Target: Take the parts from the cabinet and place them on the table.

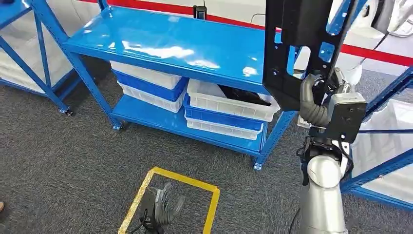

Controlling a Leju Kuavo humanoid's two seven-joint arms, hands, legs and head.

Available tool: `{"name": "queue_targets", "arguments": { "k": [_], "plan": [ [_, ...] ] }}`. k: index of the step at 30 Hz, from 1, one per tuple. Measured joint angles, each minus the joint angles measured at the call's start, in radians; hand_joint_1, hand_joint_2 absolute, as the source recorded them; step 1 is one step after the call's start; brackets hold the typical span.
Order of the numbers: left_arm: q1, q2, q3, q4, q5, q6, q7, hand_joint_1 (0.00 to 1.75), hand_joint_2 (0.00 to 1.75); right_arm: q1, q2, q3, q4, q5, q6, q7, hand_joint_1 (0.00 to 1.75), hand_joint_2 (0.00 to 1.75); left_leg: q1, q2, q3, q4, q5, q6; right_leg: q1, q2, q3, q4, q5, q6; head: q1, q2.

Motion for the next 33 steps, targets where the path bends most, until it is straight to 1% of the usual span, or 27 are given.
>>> {"name": "queue_targets", "arguments": {
  "k": [1,2,3,4,5,6,7,8,9,11,12,13,14,16,17,18,19,21,22,23,24,26,27,29,30,32,33],
  "plan": [
    [0.000,0.000,0.000,0.000,0.002,0.000,-0.001,0.00,1.75,-0.003,0.000,0.000,0.000,-0.003,0.003,0.000,1.75,1.75,0.003,0.000,0.000,-0.008,0.013,-0.008,0.004,0.001,-0.004,0.005,0.006,-0.007,0.003,0.000],
    [0.002,0.001,0.000,0.001,0.004,0.000,-0.002,0.00,1.75,-0.004,0.000,0.001,0.001,-0.005,0.008,0.000,1.75,1.75,0.000,-0.003,-0.004,-0.017,0.025,-0.017,-0.004,0.000,-0.013,-0.005,0.025,-0.018,0.003,0.000],
    [0.003,0.003,0.000,0.001,0.010,0.003,-0.003,0.00,1.75,-0.009,0.001,0.003,0.003,-0.006,0.013,0.000,1.75,1.75,0.006,-0.006,-0.016,-0.002,-0.013,-0.022,-0.014,-0.005,-0.014,-0.006,0.041,-0.025,0.004,0.000],
    [0.005,0.005,0.000,0.001,0.012,0.003,-0.005,0.00,1.75,-0.013,0.005,0.005,0.005,-0.010,0.016,0.002,1.75,1.75,0.008,-0.005,-0.032,0.041,-0.082,-0.026,-0.016,-0.005,-0.029,-0.006,0.056,-0.040,-0.001,0.000],
    [0.005,0.007,0.001,0.001,0.015,0.004,-0.006,0.00,1.75,-0.015,0.007,0.007,0.006,-0.012,0.020,0.002,1.75,1.75,0.011,-0.005,-0.049,0.115,-0.153,-0.033,-0.016,-0.005,-0.045,-0.005,0.071,-0.042,-0.007,0.000],
    [0.005,0.009,0.001,0.001,0.020,0.005,-0.010,0.00,1.75,-0.016,0.009,0.007,0.008,-0.015,0.023,0.002,1.75,1.75,0.014,-0.005,-0.067,0.197,-0.203,-0.041,-0.016,-0.006,-0.061,-0.004,0.084,-0.042,-0.005,0.000],
    [0.007,0.011,0.002,0.001,0.023,0.005,-0.013,0.00,1.75,-0.017,0.012,0.008,0.011,-0.019,0.029,0.003,1.75,1.75,0.016,-0.005,-0.079,0.275,-0.231,-0.047,-0.015,-0.007,-0.077,-0.002,0.095,-0.041,-0.007,0.000],
    [0.010,0.013,0.002,0.001,0.026,0.007,-0.015,0.00,1.75,-0.017,0.015,0.008,0.015,-0.021,0.032,0.005,1.75,1.75,0.020,-0.005,-0.078,0.321,-0.225,-0.052,-0.016,-0.008,-0.094,0.001,0.106,-0.038,-0.006,0.000],
    [0.012,0.015,0.003,0.002,0.029,0.009,-0.018,0.00,1.75,-0.019,0.018,0.009,0.019,-0.022,0.033,0.007,1.75,1.75,0.025,-0.004,-0.058,0.323,-0.200,-0.056,-0.018,-0.009,-0.111,0.004,0.116,-0.035,-0.006,0.000],
    [0.012,0.019,0.005,0.003,0.035,0.012,-0.021,0.00,1.75,-0.027,0.025,0.010,0.027,-0.022,0.039,0.010,1.75,1.75,0.034,-0.003,0.046,0.213,-0.147,-0.063,-0.025,-0.008,-0.144,0.020,0.130,-0.020,-0.006,0.000],
    [0.011,0.019,0.005,0.003,0.036,0.012,-0.023,0.00,1.75,-0.034,0.030,0.010,0.031,-0.022,0.042,0.010,1.75,1.75,0.038,-0.003,0.112,0.135,-0.151,-0.066,-0.026,-0.008,-0.155,0.031,0.134,-0.015,-0.007,0.000],
    [0.010,0.019,0.006,0.003,0.039,0.012,-0.024,0.00,1.75,-0.042,0.038,0.010,0.031,-0.022,0.044,0.011,1.75,1.75,0.033,-0.006,0.171,0.049,-0.200,-0.070,-0.021,-0.007,-0.171,0.041,0.137,-0.008,-0.009,0.000],
    [0.009,0.019,0.008,0.003,0.042,0.013,-0.026,0.00,1.75,-0.050,0.044,0.013,0.034,-0.022,0.049,0.011,1.75,1.75,0.029,-0.011,0.171,0.033,-0.205,-0.052,-0.020,-0.010,-0.176,0.046,0.145,0.001,-0.005,0.000],
    [0.014,0.020,0.010,0.003,0.043,0.018,-0.026,0.00,1.75,-0.060,0.053,0.019,0.039,-0.019,0.051,0.011,1.75,1.75,0.017,-0.011,0.157,0.036,-0.194,-0.036,-0.021,-0.010,-0.180,0.040,0.165,0.021,-0.006,0.000],
    [0.017,0.021,0.013,0.004,0.044,0.018,-0.026,0.00,1.75,-0.059,0.056,0.022,0.042,-0.017,0.052,0.011,1.75,1.75,0.017,-0.009,0.151,0.029,-0.182,-0.019,-0.018,-0.010,-0.186,0.035,0.174,0.031,-0.003,0.000],
    [0.018,0.021,0.016,0.004,0.044,0.018,-0.027,0.00,1.75,-0.058,0.057,0.023,0.046,-0.014,0.052,0.011,1.75,1.75,0.022,-0.004,0.143,0.023,-0.168,-0.002,-0.028,-0.009,-0.196,0.048,0.156,0.029,-0.005,0.000],
    [0.019,0.022,0.019,0.004,0.044,0.020,-0.027,0.00,1.75,-0.058,0.061,0.025,0.049,-0.011,0.052,0.011,1.75,1.75,0.020,-0.004,0.129,0.023,-0.157,0.012,-0.026,-0.008,-0.219,0.084,0.110,0.020,0.001,0.000],
    [0.025,0.022,0.025,0.004,0.043,0.024,-0.027,0.00,1.75,-0.058,0.063,0.029,0.055,-0.005,0.054,0.010,1.75,1.75,0.018,-0.003,0.100,0.023,-0.134,0.020,-0.025,-0.005,-0.260,0.227,0.009,0.008,0.011,0.000],
    [0.029,0.023,0.027,0.004,0.043,0.028,-0.027,0.00,1.75,-0.057,0.065,0.030,0.057,-0.004,0.054,0.010,1.75,1.75,0.017,-0.003,0.085,0.023,-0.123,0.021,-0.024,-0.004,-0.276,0.300,-0.024,0.009,0.011,0.000],
    [0.032,0.024,0.029,0.004,0.043,0.031,-0.027,0.00,1.75,-0.056,0.066,0.031,0.061,-0.002,0.055,0.010,1.75,1.75,0.014,-0.002,0.069,0.024,-0.110,0.021,-0.023,-0.003,-0.279,0.351,-0.034,0.016,0.013,0.000],
    [0.035,0.025,0.029,0.004,0.043,0.032,-0.027,0.00,1.75,-0.055,0.068,0.031,0.064,-0.001,0.055,0.009,1.75,1.75,0.012,-0.002,0.052,0.024,-0.097,0.021,-0.022,-0.003,-0.261,0.358,-0.019,0.025,0.013,0.000],
    [0.038,0.026,0.034,0.004,0.043,0.039,-0.027,0.00,1.75,-0.056,0.072,0.033,0.072,0.003,0.061,0.006,1.75,1.75,0.006,-0.004,0.024,0.024,-0.073,0.018,-0.014,-0.003,-0.166,0.253,0.035,0.035,0.014,0.000],
    [0.040,0.026,0.036,0.003,0.043,0.041,-0.027,0.00,1.75,-0.060,0.079,0.035,0.077,0.004,0.066,0.002,1.75,1.75,0.005,-0.005,0.015,0.024,-0.063,0.017,-0.008,-0.002,-0.100,0.165,0.045,0.026,0.013,0.000],
    [0.043,0.024,0.048,-0.001,0.044,0.048,-0.027,0.00,1.75,-0.073,0.094,0.043,0.089,0.004,0.074,-0.010,1.75,1.75,0.003,-0.002,0.002,0.024,-0.044,0.006,0.010,-0.003,0.008,-0.005,-0.005,-0.011,0.011,0.000],
    [0.046,0.024,0.053,-0.003,0.044,0.051,-0.028,0.00,1.75,-0.078,0.097,0.048,0.097,0.002,0.074,-0.013,1.75,1.75,0.009,0.002,0.005,0.013,-0.031,-0.001,0.012,-0.002,-0.007,0.010,0.007,-0.007,0.007,0.000],
    [0.051,0.022,0.066,-0.006,0.043,0.054,-0.028,0.00,1.75,-0.105,0.102,0.060,0.126,-0.010,0.077,-0.028,1.75,1.75,0.013,0.002,0.006,-0.007,-0.001,-0.014,0.022,0.001,-0.022,-0.005,0.031,-0.018,0.016,0.000],
    [0.055,0.025,0.074,-0.007,0.043,0.056,-0.029,0.00,1.75,-0.113,0.105,0.065,0.141,-0.014,0.079,-0.031,1.75,1.75,0.012,0.003,-0.006,0.000,-0.011,-0.020,-0.010,-0.001,-0.013,-0.027,0.055,-0.028,0.016,0.000]
  ]
}}
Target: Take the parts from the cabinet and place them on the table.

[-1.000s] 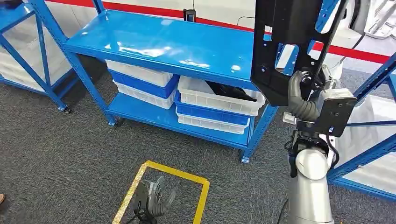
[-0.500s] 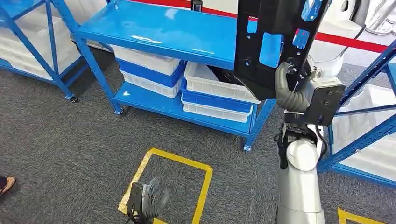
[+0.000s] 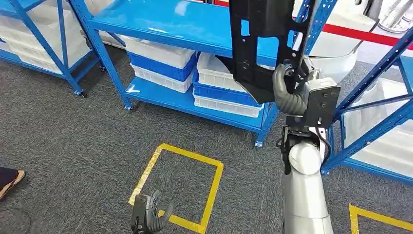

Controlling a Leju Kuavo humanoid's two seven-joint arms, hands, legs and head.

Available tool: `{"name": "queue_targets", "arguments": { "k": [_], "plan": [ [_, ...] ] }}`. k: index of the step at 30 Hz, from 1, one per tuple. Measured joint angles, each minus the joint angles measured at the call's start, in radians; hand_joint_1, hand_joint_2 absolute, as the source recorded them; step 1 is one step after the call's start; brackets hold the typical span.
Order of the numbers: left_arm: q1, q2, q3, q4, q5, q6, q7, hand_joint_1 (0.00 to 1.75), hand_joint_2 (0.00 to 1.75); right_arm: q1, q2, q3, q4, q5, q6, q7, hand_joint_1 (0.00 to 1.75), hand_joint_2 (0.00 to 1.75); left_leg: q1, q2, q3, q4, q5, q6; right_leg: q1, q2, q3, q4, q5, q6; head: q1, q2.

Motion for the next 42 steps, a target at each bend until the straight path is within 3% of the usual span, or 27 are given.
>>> {"name": "queue_targets", "arguments": {
  "k": [2,4,5,7,9,10,11,14,15,17,20,21,23,24,25,26,27,30,31,33,34,36,37,39,40,41,42],
  "plan": [
    [0.009,0.002,0.013,-0.007,-0.002,0.003,0.000,0.00,1.75,-0.012,0.010,0.013,0.024,-0.015,0.001,-0.009,1.75,1.75,0.001,-0.007,-0.014,0.062,-0.099,-0.012,0.002,-0.005,-0.020,0.001,0.021,-0.008,-0.008,0.000],
    [0.017,0.003,0.035,-0.012,-0.006,0.010,0.000,0.00,1.75,-0.036,0.017,0.024,0.061,-0.045,0.002,-0.019,1.75,1.75,0.006,-0.007,-0.042,0.214,-0.211,-0.024,0.002,-0.007,-0.045,0.005,0.038,-0.009,-0.010,0.000],
    [0.020,0.005,0.043,-0.016,-0.011,0.014,0.000,0.00,1.75,-0.053,0.019,0.031,0.081,-0.057,0.002,-0.023,1.75,1.75,0.011,-0.007,-0.050,0.276,-0.222,-0.030,0.000,-0.008,-0.060,0.009,0.047,-0.007,-0.011,0.000],
    [0.026,0.006,0.064,-0.025,-0.014,0.018,0.000,0.00,1.75,-0.077,0.022,0.045,0.114,-0.077,0.002,-0.030,1.75,1.75,0.027,-0.006,-0.017,0.285,-0.167,-0.045,-0.009,-0.008,-0.086,0.021,0.059,0.005,-0.012,0.000],
    [0.028,0.007,0.078,-0.033,-0.018,0.019,0.000,0.00,1.75,-0.093,0.028,0.050,0.131,-0.086,0.002,-0.031,1.75,1.75,0.045,-0.003,0.087,0.153,-0.116,-0.069,-0.025,-0.009,-0.114,0.051,0.062,0.012,-0.013,0.000],
    [0.028,0.005,0.081,-0.036,-0.019,0.019,0.000,0.00,1.75,-0.100,0.032,0.053,0.137,-0.087,0.002,-0.031,1.75,1.75,0.045,-0.005,0.116,0.101,-0.161,-0.095,-0.019,-0.011,-0.131,0.067,0.060,0.020,-0.014,0.000],
    [0.028,0.002,0.084,-0.038,-0.019,0.019,0.000,0.00,1.75,-0.108,0.034,0.055,0.143,-0.088,0.002,-0.032,1.75,1.75,0.038,-0.020,0.125,0.081,-0.167,-0.085,-0.010,-0.011,-0.151,0.086,0.062,0.028,-0.028,0.000],
    [0.035,0.002,0.090,-0.040,-0.021,0.018,0.000,0.00,1.75,-0.110,0.038,0.060,0.158,-0.089,0.000,-0.032,1.75,1.75,0.030,-0.024,0.100,0.089,-0.167,-0.062,-0.012,-0.007,-0.174,0.087,0.080,0.055,-0.023,0.000],
    [0.038,0.001,0.092,-0.040,-0.020,0.018,0.001,0.00,1.75,-0.110,0.037,0.060,0.166,-0.090,0.000,-0.032,1.75,1.75,0.031,-0.021,0.088,0.087,-0.159,-0.048,-0.017,-0.007,-0.187,0.086,0.079,0.057,-0.021,0.000],
    [0.040,0.002,0.101,-0.043,-0.022,0.019,0.001,0.00,1.75,-0.111,0.036,0.061,0.175,-0.096,0.000,-0.032,1.75,1.75,0.029,-0.020,0.070,0.086,-0.142,-0.022,-0.017,-0.007,-0.216,0.155,0.007,0.046,-0.016,0.000],
    [0.045,0.002,0.109,-0.047,-0.030,0.019,0.000,0.00,1.75,-0.112,0.036,0.063,0.183,-0.110,0.000,-0.032,1.75,1.75,0.013,-0.018,0.041,0.086,-0.121,0.008,-0.007,-0.005,-0.272,0.372,-0.099,0.032,-0.015,0.000],
    [0.048,0.002,0.112,-0.048,-0.031,0.018,0.000,0.00,1.75,-0.111,0.036,0.063,0.186,-0.113,0.000,-0.032,1.75,1.75,0.005,-0.018,0.032,0.086,-0.113,0.015,-0.001,-0.004,-0.266,0.396,-0.099,0.034,-0.015,0.000],
    [0.057,0.002,0.123,-0.052,-0.033,0.017,0.000,0.00,1.75,-0.111,0.037,0.065,0.189,-0.114,0.000,-0.031,1.75,1.75,-0.011,-0.018,0.013,0.086,-0.095,0.024,0.014,-0.002,-0.195,0.319,-0.058,0.026,-0.014,0.000],
    [0.059,0.002,0.127,-0.056,-0.033,0.017,0.000,0.00,1.75,-0.112,0.039,0.066,0.189,-0.114,0.000,-0.031,1.75,1.75,-0.018,-0.019,0.005,0.085,-0.086,0.027,0.027,-0.001,-0.140,0.242,-0.039,0.011,-0.014,0.000],
    [0.059,0.000,0.129,-0.058,-0.034,0.017,0.000,0.00,1.75,-0.116,0.042,0.067,0.189,-0.114,0.000,-0.030,1.75,1.75,-0.018,-0.019,-0.001,0.084,-0.078,0.030,0.047,0.003,-0.080,0.157,-0.034,-0.014,-0.014,0.000],
    [0.061,-0.006,0.132,-0.061,-0.039,0.019,0.000,0.00,1.75,-0.119,0.048,0.067,0.188,-0.113,0.000,-0.027,1.75,1.75,-0.020,-0.019,-0.008,0.081,-0.071,0.025,0.054,-0.003,-0.034,0.086,-0.073,-0.051,-0.023,0.000],
    [0.066,-0.005,0.135,-0.071,-0.045,0.021,0.000,0.00,1.75,-0.118,0.055,0.067,0.188,-0.107,0.000,-0.025,1.75,1.75,-0.007,-0.018,-0.004,0.070,-0.060,0.019,0.054,-0.007,-0.037,0.088,-0.054,-0.038,-0.023,0.000],
    [0.075,-0.013,0.147,-0.087,-0.050,0.018,0.000,0.00,1.75,-0.119,0.064,0.067,0.188,-0.087,0.006,-0.015,1.75,1.75,-0.008,-0.021,0.008,0.038,-0.028,-0.001,0.056,-0.004,-0.043,0.040,-0.013,-0.051,-0.007,0.000],
    [0.078,-0.013,0.158,-0.096,-0.049,0.015,0.000,0.00,1.75,-0.121,0.070,0.068,0.188,-0.081,0.007,-0.013,1.75,1.75,-0.007,-0.021,-0.001,0.047,-0.047,-0.003,0.038,-0.014,-0.029,0.024,0.008,-0.040,-0.003,0.000],
    [0.084,-0.011,0.171,-0.109,-0.051,0.007,0.000,0.00,1.75,-0.121,0.080,0.068,0.186,-0.074,0.014,-0.011,1.75,1.75,-0.004,-0.017,-0.018,0.125,-0.153,-0.017,0.032,-0.016,-0.043,0.017,0.031,-0.046,-0.006,0.000],
    [0.087,-0.009,0.180,-0.116,-0.053,0.004,0.000,0.00,1.75,-0.118,0.081,0.067,0.186,-0.073,0.015,-0.011,1.75,1.75,0.001,-0.016,-0.036,0.197,-0.198,-0.025,0.029,-0.023,-0.052,0.018,0.037,-0.038,-0.008,0.000],
    [0.097,-0.007,0.191,-0.126,-0.061,-0.004,0.000,0.00,1.75,-0.109,0.081,0.064,0.186,-0.071,0.016,-0.010,1.75,1.75,0.012,-0.010,-0.057,0.304,-0.220,-0.042,0.025,-0.036,-0.068,0.022,0.048,-0.034,-0.009,0.000],
    [0.102,-0.007,0.199,-0.134,-0.070,-0.009,0.000,0.00,1.75,-0.104,0.080,0.062,0.185,-0.071,0.018,-0.008,1.75,1.75,0.018,-0.005,-0.041,0.300,-0.197,-0.050,0.020,-0.043,-0.079,0.028,0.052,-0.028,-0.009,0.000],
    [0.109,-0.006,0.211,-0.159,-0.074,-0.050,0.000,0.00,1.75,-0.095,0.077,0.051,0.177,-0.069,0.023,-0.008,1.75,1.75,0.030,0.009,0.044,0.189,-0.143,-0.070,0.006,-0.056,-0.100,0.049,0.054,-0.023,-0.010,0.000],
    [0.114,-0.008,0.219,-0.187,-0.076,-0.100,0.000,0.00,1.75,-0.093,0.075,0.045,0.170,-0.069,0.027,-0.008,1.75,1.75,0.037,0.037,0.105,0.101,-0.137,-0.083,0.005,-0.060,-0.112,0.067,0.050,-0.017,-0.010,0.000],
    [0.115,-0.015,0.228,-0.220,-0.081,-0.149,0.000,0.00,1.75,-0.092,0.072,0.038,0.162,-0.068,0.033,-0.010,1.75,1.75,0.021,0.051,0.122,0.075,-0.168,-0.085,0.009,-0.065,-0.131,0.080,0.049,-0.006,-0.023,0.000],
    [0.119,-0.019,0.236,-0.253,-0.087,-0.186,0.000,0.00,1.75,-0.090,0.071,0.031,0.157,-0.069,0.040,-0.011,1.75,1.75,0.021,0.038,0.103,0.089,-0.149,-0.057,0.017,-0.071,-0.132,0.089,0.047,-0.003,-0.019,0.000]
  ]
}}
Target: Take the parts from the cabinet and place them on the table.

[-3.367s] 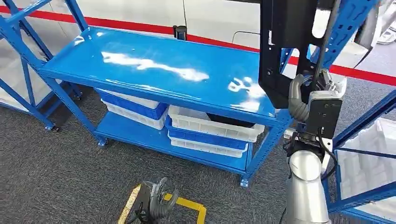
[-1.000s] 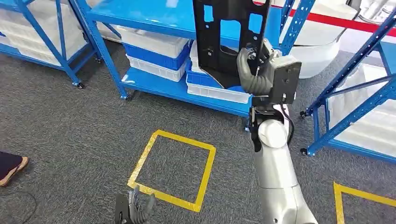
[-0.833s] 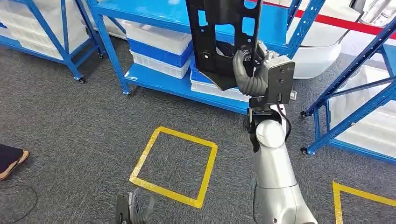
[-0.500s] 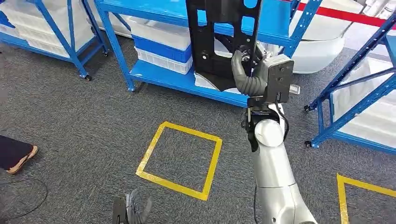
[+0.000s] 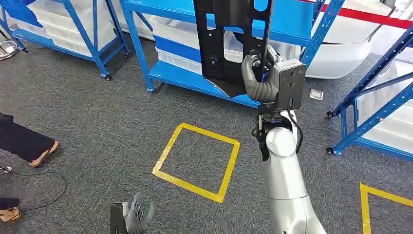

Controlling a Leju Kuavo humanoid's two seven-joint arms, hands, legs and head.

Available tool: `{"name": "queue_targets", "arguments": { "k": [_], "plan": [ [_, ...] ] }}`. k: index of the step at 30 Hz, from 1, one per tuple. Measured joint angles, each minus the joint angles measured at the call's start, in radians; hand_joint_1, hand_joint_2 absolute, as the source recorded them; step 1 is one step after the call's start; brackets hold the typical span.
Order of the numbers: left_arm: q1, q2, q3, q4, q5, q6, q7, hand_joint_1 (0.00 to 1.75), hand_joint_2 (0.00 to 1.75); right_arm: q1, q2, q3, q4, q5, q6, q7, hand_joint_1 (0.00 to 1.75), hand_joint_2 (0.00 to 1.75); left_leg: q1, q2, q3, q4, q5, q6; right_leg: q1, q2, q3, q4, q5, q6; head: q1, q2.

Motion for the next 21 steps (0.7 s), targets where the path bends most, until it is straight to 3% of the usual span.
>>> {"name": "queue_targets", "arguments": {
  "k": [1,3,4,5,6,8,9,10,11,13,14,15,18,19,20,21],
  "plan": [
    [0.008,-0.004,0.007,-0.042,-0.015,-0.033,0.000,0.00,1.75,0.002,-0.003,-0.005,-0.006,-0.003,0.007,-0.003,1.75,1.75,0.002,-0.002,0.000,-0.011,-0.013,0.011,0.001,-0.003,-0.002,0.007,0.001,0.003,0.003,0.000],
    [0.023,-0.019,0.012,-0.130,-0.028,-0.065,-0.001,0.00,1.75,0.006,-0.009,-0.013,-0.013,-0.006,0.015,-0.003,1.75,1.75,-0.004,-0.018,-0.012,-0.011,-0.001,0.038,0.000,-0.014,-0.008,0.003,0.012,0.017,0.004,0.000],
    [0.024,-0.025,0.013,-0.161,-0.024,-0.068,-0.001,0.00,1.75,0.008,-0.014,-0.019,-0.019,-0.010,0.016,-0.003,1.75,1.75,0.000,-0.024,-0.014,-0.018,0.009,0.054,-0.006,0.001,-0.019,0.011,0.003,0.024,0.005,0.000],
    [0.022,-0.029,0.013,-0.185,-0.009,-0.062,-0.001,0.00,1.75,0.011,-0.021,-0.024,-0.023,-0.013,0.016,-0.003,1.75,1.75,0.000,-0.030,-0.020,-0.022,0.017,0.067,-0.008,0.036,-0.035,0.045,-0.027,0.023,0.006,0.000],
    [0.018,-0.030,0.011,-0.194,0.010,-0.058,-0.001,0.00,1.75,0.016,-0.032,-0.027,-0.027,-0.020,0.015,-0.003,1.75,1.75,0.000,-0.037,-0.026,-0.024,0.024,0.076,-0.010,0.055,-0.059,0.108,-0.064,0.018,0.007,0.000],
    [0.012,-0.030,0.008,-0.194,0.041,-0.050,-0.001,0.00,1.75,0.032,-0.051,-0.039,-0.035,-0.027,0.011,-0.003,1.75,1.75,-0.002,-0.057,-0.043,-0.024,0.037,0.084,-0.010,0.070,-0.114,0.256,-0.129,0.013,0.011,0.000],
    [0.014,-0.030,0.009,-0.196,0.047,-0.049,-0.001,0.00,1.75,0.042,-0.058,-0.043,-0.037,-0.028,0.010,-0.003,1.75,1.75,-0.003,-0.067,-0.051,-0.024,0.044,0.084,-0.010,0.071,-0.127,0.302,-0.144,0.016,0.011,0.000],
    [0.014,-0.030,0.009,-0.197,0.050,-0.049,0.000,0.00,1.75,0.050,-0.063,-0.046,-0.038,-0.029,0.008,-0.003,1.75,1.75,-0.004,-0.075,-0.059,-0.024,0.051,0.083,-0.010,0.071,-0.117,0.297,-0.142,0.019,0.012,0.000],
    [0.014,-0.030,0.008,-0.200,0.053,-0.049,0.000,0.00,1.75,0.055,-0.066,-0.048,-0.041,-0.030,0.007,-0.003,1.75,1.75,-0.005,-0.086,-0.067,-0.024,0.058,0.081,-0.010,0.073,-0.080,0.240,-0.126,0.024,0.012,0.000],
    [0.013,-0.030,0.006,-0.203,0.056,-0.049,0.000,0.00,1.75,0.055,-0.070,-0.050,-0.049,-0.031,0.005,-0.003,1.75,1.75,-0.005,-0.103,-0.077,-0.024,0.071,0.075,-0.010,0.094,0.033,0.056,-0.076,0.025,0.012,0.000],
    [0.012,-0.032,0.005,-0.203,0.061,-0.048,0.000,0.00,1.75,0.055,-0.071,-0.050,-0.056,-0.032,0.003,-0.003,1.75,1.75,0.000,-0.105,-0.080,-0.024,0.077,0.071,-0.010,0.135,0.066,-0.009,-0.077,0.018,0.012,0.000],
    [0.011,-0.030,0.004,-0.202,0.067,-0.044,0.000,0.00,1.75,0.060,-0.073,-0.050,-0.059,-0.034,-0.002,-0.004,1.75,1.75,-0.005,-0.113,-0.081,-0.027,0.081,0.063,-0.002,0.134,0.063,-0.009,-0.066,0.013,0.009,0.000],
    [0.008,-0.025,0.005,-0.175,0.078,-0.025,0.000,0.00,1.75,0.088,-0.090,-0.064,-0.093,-0.036,-0.020,-0.006,1.75,1.75,0.003,-0.135,-0.079,-0.048,0.102,0.038,0.010,0.110,0.061,-0.014,-0.053,-0.001,0.016,0.000],
    [0.008,-0.016,0.006,-0.166,0.079,-0.022,0.000,0.00,1.75,0.105,-0.097,-0.073,-0.112,-0.037,-0.027,-0.008,1.75,1.75,0.000,-0.133,-0.083,-0.050,0.105,0.034,-0.012,0.098,0.077,-0.031,-0.036,-0.004,0.014,0.000],
    [0.008,-0.008,0.007,-0.157,0.078,-0.018,0.000,0.00,1.75,0.126,-0.104,-0.081,-0.126,-0.037,-0.036,-0.010,1.75,1.75,-0.003,-0.093,-0.091,-0.032,0.079,0.034,-0.012,0.087,0.075,-0.039,-0.027,-0.005,0.010,0.000],
    [0.006,0.003,0.009,-0.148,0.076,-0.016,0.000,0.00,1.75,0.146,-0.114,-0.093,-0.144,-0.038,-0.040,-0.013,1.75,1.75,-0.004,-0.069,-0.109,0.014,0.036,0.032,-0.012,0.079,0.072,-0.039,-0.021,-0.015,0.004,0.000]
  ]
}}
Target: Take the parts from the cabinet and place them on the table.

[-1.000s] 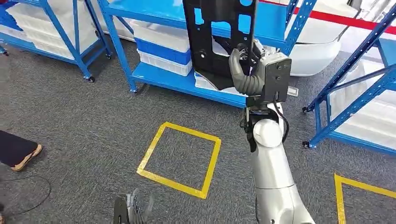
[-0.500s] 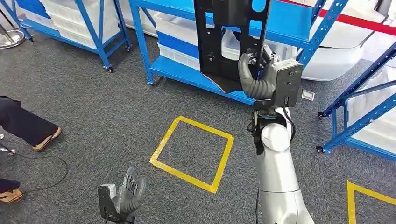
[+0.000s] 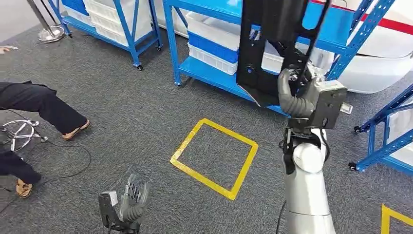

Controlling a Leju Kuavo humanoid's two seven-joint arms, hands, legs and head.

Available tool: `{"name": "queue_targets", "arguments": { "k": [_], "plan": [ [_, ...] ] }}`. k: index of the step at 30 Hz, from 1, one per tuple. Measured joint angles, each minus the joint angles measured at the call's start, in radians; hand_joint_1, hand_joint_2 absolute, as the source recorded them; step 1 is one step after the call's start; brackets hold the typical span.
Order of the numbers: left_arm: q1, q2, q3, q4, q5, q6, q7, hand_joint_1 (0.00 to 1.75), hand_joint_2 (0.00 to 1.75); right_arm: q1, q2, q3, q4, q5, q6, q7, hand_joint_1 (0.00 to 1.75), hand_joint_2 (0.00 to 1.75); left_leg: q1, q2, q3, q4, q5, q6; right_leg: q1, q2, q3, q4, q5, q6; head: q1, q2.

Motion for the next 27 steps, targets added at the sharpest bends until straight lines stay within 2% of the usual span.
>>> {"name": "queue_targets", "arguments": {
  "k": [2,3,4,5,6,7,8,9,10,12,13,14,15,16,17,18,19,20,21,22,23,24,26,27],
  "plan": [
    [-0.004,0.021,0.005,0.024,-0.013,0.011,0.000,0.00,1.75,0.057,-0.026,-0.029,-0.036,0.003,-0.010,-0.005,1.75,1.75,0.001,0.018,-0.057,0.163,-0.088,-0.011,0.003,-0.027,-0.007,0.001,0.002,-0.002,0.000,0.000],
    [-0.005,0.030,0.006,0.034,-0.023,0.027,0.000,0.00,1.75,0.085,-0.036,-0.040,-0.050,0.011,-0.015,-0.007,1.75,1.75,0.002,0.021,-0.074,0.220,-0.111,-0.016,0.004,-0.039,-0.010,0.002,0.003,-0.003,0.000,0.000],
    [-0.005,0.039,0.008,0.045,-0.033,0.045,0.000,0.00,1.75,0.110,-0.047,-0.050,-0.064,0.023,-0.019,-0.007,1.75,1.75,0.003,0.024,-0.067,0.227,-0.109,-0.018,0.004,-0.047,-0.013,0.002,0.004,-0.001,-0.001,0.000],
    [-0.007,0.047,0.012,0.052,-0.036,0.058,0.000,0.00,1.75,0.132,-0.058,-0.060,-0.079,0.033,-0.023,-0.007,1.75,1.75,0.004,0.027,-0.038,0.193,-0.091,-0.019,0.004,-0.056,-0.016,0.004,0.004,-0.001,0.000,0.000],
    [-0.009,0.053,0.016,0.057,-0.039,0.062,0.000,0.00,1.75,0.154,-0.067,-0.069,-0.092,0.037,-0.028,-0.009,1.75,1.75,0.004,0.032,0.013,0.118,-0.061,-0.018,0.004,-0.064,-0.017,0.008,0.004,0.000,0.000,0.000],
    [-0.013,0.061,0.022,0.059,-0.042,0.066,0.000,0.00,1.75,0.176,-0.076,-0.080,-0.107,0.036,-0.034,-0.017,1.75,1.75,0.004,0.048,0.080,0.019,-0.029,-0.014,0.004,-0.072,-0.018,0.012,0.003,0.001,-0.001,0.000],
    [-0.018,0.067,0.030,0.063,-0.042,0.071,0.000,0.00,1.75,0.197,-0.083,-0.090,-0.121,0.035,-0.038,-0.027,1.75,1.75,0.001,0.083,0.117,-0.051,-0.035,-0.008,0.008,-0.079,-0.019,0.016,0.000,0.005,-0.001,0.000],
    [-0.020,0.070,0.033,0.067,-0.043,0.072,0.000,0.00,1.75,0.215,-0.090,-0.100,-0.132,0.031,-0.040,-0.034,1.75,1.75,-0.005,0.087,0.119,-0.053,-0.029,0.006,0.021,-0.085,-0.024,0.021,-0.001,0.010,0.001,0.000],
    [-0.020,0.073,0.037,0.068,-0.046,0.074,0.001,0.00,1.75,0.232,-0.097,-0.105,-0.140,0.027,-0.041,-0.043,1.75,1.75,-0.008,0.072,0.115,-0.052,-0.028,0.016,0.018,-0.089,-0.023,0.020,0.000,0.014,0.003,0.000],
    [-0.018,0.080,0.043,0.073,-0.052,0.074,0.000,0.00,1.75,0.258,-0.105,-0.117,-0.157,0.016,-0.045,-0.057,1.75,1.75,-0.015,0.059,0.108,-0.054,-0.022,0.026,0.018,-0.101,-0.022,0.017,0.004,0.024,0.002,0.000],
    [-0.019,0.082,0.048,0.075,-0.054,0.074,0.000,0.00,1.75,0.268,-0.109,-0.123,-0.165,0.013,-0.047,-0.062,1.75,1.75,-0.010,0.051,0.111,-0.067,-0.013,0.040,0.021,-0.104,-0.026,0.019,0.000,0.030,0.001,0.000],
    [-0.019,0.082,0.050,0.076,-0.055,0.074,0.000,0.00,1.75,0.275,-0.116,-0.129,-0.169,0.008,-0.047,-0.064,1.75,1.75,-0.007,0.046,0.113,-0.074,-0.006,0.048,0.011,-0.069,-0.037,0.035,-0.016,0.035,0.002,0.000],
    [-0.024,0.084,0.055,0.077,-0.058,0.075,0.000,0.00,1.75,0.283,-0.119,-0.133,-0.172,0.003,-0.048,-0.069,1.75,1.75,-0.005,0.040,0.109,-0.076,0.000,0.056,0.008,-0.036,-0.056,0.081,-0.045,0.032,0.003,0.000],
    [-0.028,0.084,0.058,0.078,-0.060,0.075,0.000,0.00,1.75,0.291,-0.124,-0.137,-0.173,-0.002,-0.048,-0.072,1.75,1.75,-0.004,0.031,0.104,-0.076,0.003,0.061,0.004,-0.020,-0.086,0.152,-0.078,0.030,0.003,0.000],
    [-0.030,0.083,0.059,0.080,-0.061,0.075,0.000,0.00,1.75,0.299,-0.129,-0.143,-0.173,-0.007,-0.048,-0.075,1.75,1.75,-0.004,0.020,0.098,-0.076,0.007,0.063,0.002,-0.013,-0.121,0.234,-0.112,0.030,0.008,0.000],
    [-0.030,0.083,0.062,0.081,-0.061,0.076,0.000,0.00,1.75,0.306,-0.132,-0.147,-0.173,-0.010,-0.048,-0.079,1.75,1.75,-0.004,0.009,0.092,-0.076,0.011,0.061,-0.001,-0.010,-0.151,0.305,-0.136,0.034,0.009,0.000],
    [-0.029,0.083,0.064,0.082,-0.061,0.077,0.000,0.00,1.75,0.310,-0.133,-0.149,-0.173,-0.010,-0.048,-0.079,1.75,1.75,-0.004,-0.001,0.088,-0.076,0.015,0.059,-0.003,-0.009,-0.158,0.325,-0.137,0.042,0.009,0.000],
    [-0.029,0.084,0.067,0.084,-0.061,0.077,0.000,0.00,1.75,0.312,-0.134,-0.150,-0.173,-0.010,-0.048,-0.079,1.75,1.75,-0.003,-0.011,0.084,-0.076,0.018,0.055,-0.006,-0.009,-0.139,0.293,-0.120,0.051,0.009,0.000],
    [-0.030,0.083,0.071,0.085,-0.061,0.077,0.000,0.00,1.75,0.311,-0.134,-0.150,-0.173,-0.011,-0.048,-0.079,1.75,1.75,-0.001,-0.020,0.082,-0.075,0.022,0.052,-0.008,-0.009,-0.101,0.224,-0.091,0.061,0.009,0.000],
    [-0.031,0.083,0.074,0.087,-0.061,0.077,0.000,0.00,1.75,0.310,-0.134,-0.150,-0.173,-0.012,-0.048,-0.079,1.75,1.75,0.001,-0.030,0.082,-0.075,0.024,0.047,-0.011,0.000,-0.050,0.133,-0.057,0.071,0.009,0.000],
    [-0.033,0.082,0.076,0.087,-0.061,0.077,0.000,0.00,1.75,0.309,-0.134,-0.151,-0.173,-0.013,-0.048,-0.080,1.75,1.75,0.003,-0.039,0.081,-0.075,0.028,0.043,-0.015,0.027,0.001,0.040,-0.028,0.074,0.009,0.000],
    [-0.034,0.082,0.079,0.087,-0.058,0.077,0.000,0.00,1.75,0.309,-0.134,-0.151,-0.173,-0.021,-0.045,-0.081,1.75,1.75,0.000,-0.047,0.076,-0.074,0.031,0.034,-0.011,0.062,0.017,0.000,-0.036,0.067,0.009,0.000],
    [-0.033,0.082,0.089,0.087,-0.052,0.079,0.000,0.00,1.75,0.303,-0.133,-0.152,-0.169,-0.045,-0.033,-0.085,1.75,1.75,0.005,-0.060,0.069,-0.079,0.042,0.019,0.000,0.045,0.017,0.002,-0.030,0.058,0.008,0.000],
    [-0.029,0.082,0.095,0.087,-0.052,0.083,0.000,0.00,1.75,0.295,-0.131,-0.152,-0.165,-0.056,-0.027,-0.087,1.75,1.75,0.009,-0.068,0.069,-0.087,0.050,0.009,0.005,0.040,0.018,0.002,-0.025,0.051,0.008,0.000]
  ]
}}
